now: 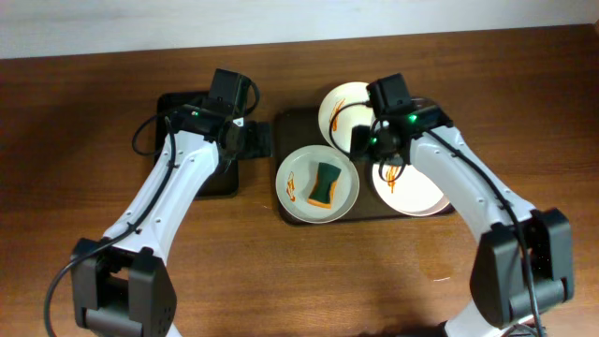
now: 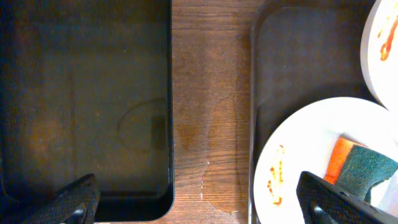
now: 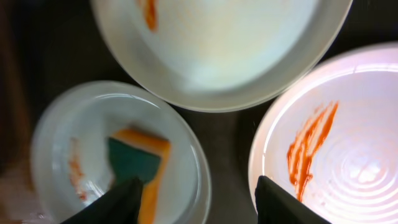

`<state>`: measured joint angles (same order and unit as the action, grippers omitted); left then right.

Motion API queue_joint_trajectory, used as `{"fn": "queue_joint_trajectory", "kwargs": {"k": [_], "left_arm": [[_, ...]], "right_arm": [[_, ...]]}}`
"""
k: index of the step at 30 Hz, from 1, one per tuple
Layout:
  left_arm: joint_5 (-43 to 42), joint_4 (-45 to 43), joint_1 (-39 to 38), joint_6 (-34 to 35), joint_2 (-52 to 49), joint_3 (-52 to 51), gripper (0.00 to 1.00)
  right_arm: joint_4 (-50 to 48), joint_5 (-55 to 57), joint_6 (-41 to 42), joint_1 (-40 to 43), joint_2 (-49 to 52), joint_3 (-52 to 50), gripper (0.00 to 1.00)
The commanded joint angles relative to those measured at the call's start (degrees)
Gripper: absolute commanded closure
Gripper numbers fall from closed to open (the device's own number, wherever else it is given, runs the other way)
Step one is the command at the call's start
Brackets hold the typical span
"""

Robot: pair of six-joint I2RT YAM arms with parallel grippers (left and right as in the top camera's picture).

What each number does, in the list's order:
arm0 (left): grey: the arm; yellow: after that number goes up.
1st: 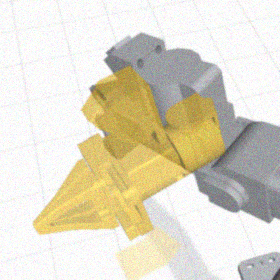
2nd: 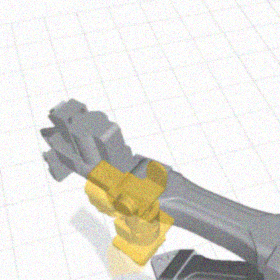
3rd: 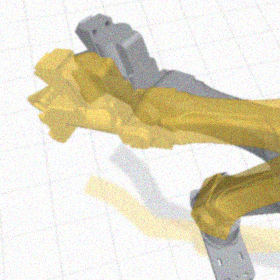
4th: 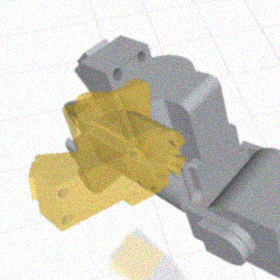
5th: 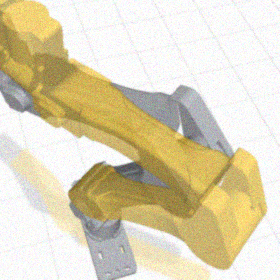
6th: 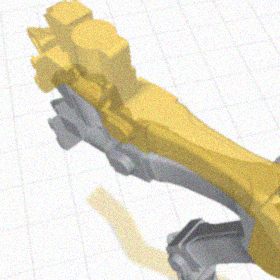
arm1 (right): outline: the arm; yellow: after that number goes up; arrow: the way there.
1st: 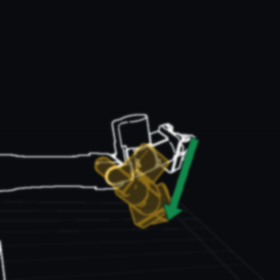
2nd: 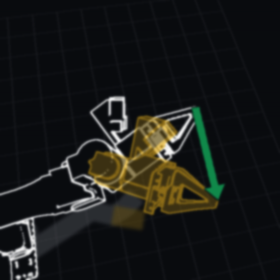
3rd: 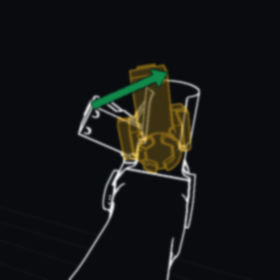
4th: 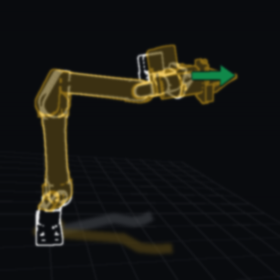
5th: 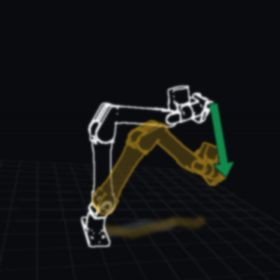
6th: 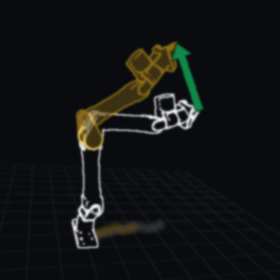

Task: Clean dirty plates on tray and stack at the side

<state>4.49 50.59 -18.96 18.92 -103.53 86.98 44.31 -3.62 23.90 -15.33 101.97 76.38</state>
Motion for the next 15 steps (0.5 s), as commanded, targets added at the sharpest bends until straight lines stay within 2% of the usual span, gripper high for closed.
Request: {"fn": "queue_joint_trajectory", "kwargs": {"k": [1, 2, 4, 11, 13, 14, 15], "left_arm": [[-0.20, 0.07, -0.11, -0.07, 0.07, 0.04, 0.00], [-0.22, 0.07, -0.15, -0.09, 0.07, 0.04, 0.00], [-0.20, 0.09, -0.15, -0.09, 0.07, 0.04, 0.00], [-0.26, 0.00, -0.15, -0.07, 0.07, 0.04, 0.00], [-3.15, 0.09, -0.15, -0.09, 0.07, 0.04, 0.01], [-5.38, 0.07, -0.15, -0.09, 0.00, 0.04, 0.20], [-8.50, -0.15, -0.15, -0.09, -0.44, 0.04, 0.34]], "right_arm": [[-4.50, 2.16, 0.98, -2.32, 4.52, -4.81, 0.59], [-4.94, 2.14, 0.28, -2.34, 5.81, -4.94, 0.62], [-3.98, 1.51, -3.96, -2.34, 8.22, -4.94, 0.62], [-1.31, -5.22, -3.45, -2.29, 10.91, -4.98, 0.66], [-0.61, -5.20, -3.50, -2.29, 10.91, -4.98, 0.75], [-0.79, -5.18, -3.52, -2.29, 10.91, -4.98, 0.78], [-1.01, -5.20, -3.52, -2.29, 10.91, -4.98, 0.80]]}}
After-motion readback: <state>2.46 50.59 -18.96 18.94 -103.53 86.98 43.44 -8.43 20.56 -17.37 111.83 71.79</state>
